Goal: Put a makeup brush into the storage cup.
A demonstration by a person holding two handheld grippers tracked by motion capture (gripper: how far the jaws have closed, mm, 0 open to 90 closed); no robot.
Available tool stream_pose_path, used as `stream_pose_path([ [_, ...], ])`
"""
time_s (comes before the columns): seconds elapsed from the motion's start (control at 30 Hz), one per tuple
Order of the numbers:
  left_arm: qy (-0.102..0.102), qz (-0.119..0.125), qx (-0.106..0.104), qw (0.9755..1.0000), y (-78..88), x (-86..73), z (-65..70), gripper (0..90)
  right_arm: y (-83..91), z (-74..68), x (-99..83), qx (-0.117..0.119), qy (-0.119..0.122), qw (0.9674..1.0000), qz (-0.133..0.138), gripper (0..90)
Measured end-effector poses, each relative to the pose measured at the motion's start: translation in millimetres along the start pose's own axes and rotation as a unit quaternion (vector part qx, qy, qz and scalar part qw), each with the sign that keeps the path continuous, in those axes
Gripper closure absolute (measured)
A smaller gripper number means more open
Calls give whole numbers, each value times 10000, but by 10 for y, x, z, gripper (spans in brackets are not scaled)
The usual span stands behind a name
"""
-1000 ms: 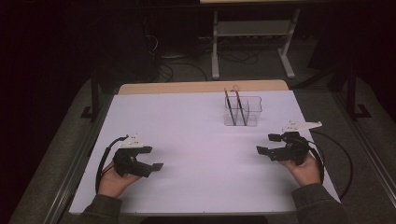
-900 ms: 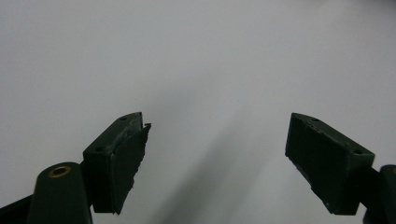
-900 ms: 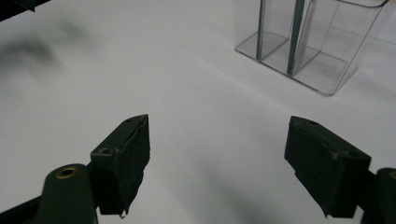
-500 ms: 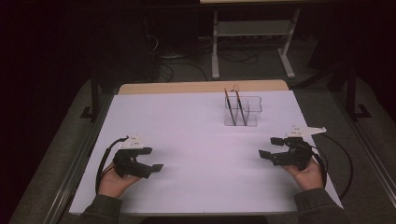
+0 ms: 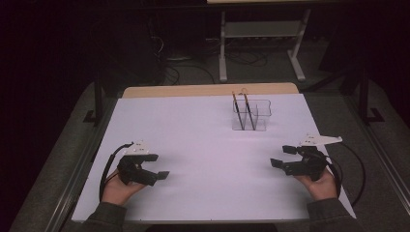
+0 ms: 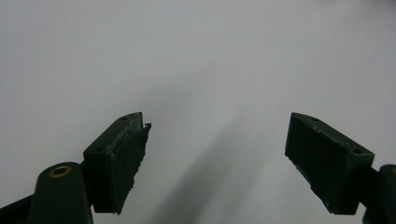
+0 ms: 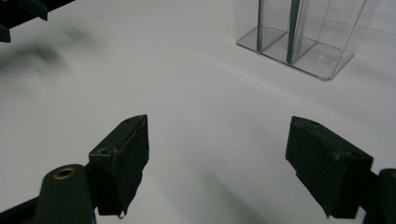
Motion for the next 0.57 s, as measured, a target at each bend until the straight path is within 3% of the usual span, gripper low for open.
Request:
stream_pose_path([
  [0.17, -52, -25, -6, 10000, -9, -11, -10, 195, -3, 8, -42, 5, -6, 10000, -8, 201],
  [0.3, 62, 5, -44, 10000, -30, -22, -1, 194, -8, 13, -82, 16, -4, 10000, -35, 201],
  [0.4, -38, -101, -62, 9999, -36, -34, -11, 194, -18, 10, -98, 31, 3, 10000, -50, 201],
  [0.57, -9, -81, -88, 9999, -53, -34, -10, 193, -22, -12, -110, 70, 29, 9999, -83, 202],
])
Point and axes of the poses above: each handheld gripper's, and its own axes: y roughly backward along the jaws, x roughly out of its top, z roughly to its right, the point moved 7 cm from there along -y, roughly forward along the jaws, and after that the axes turned 10 degrees about -x, right-handed, at the moved point
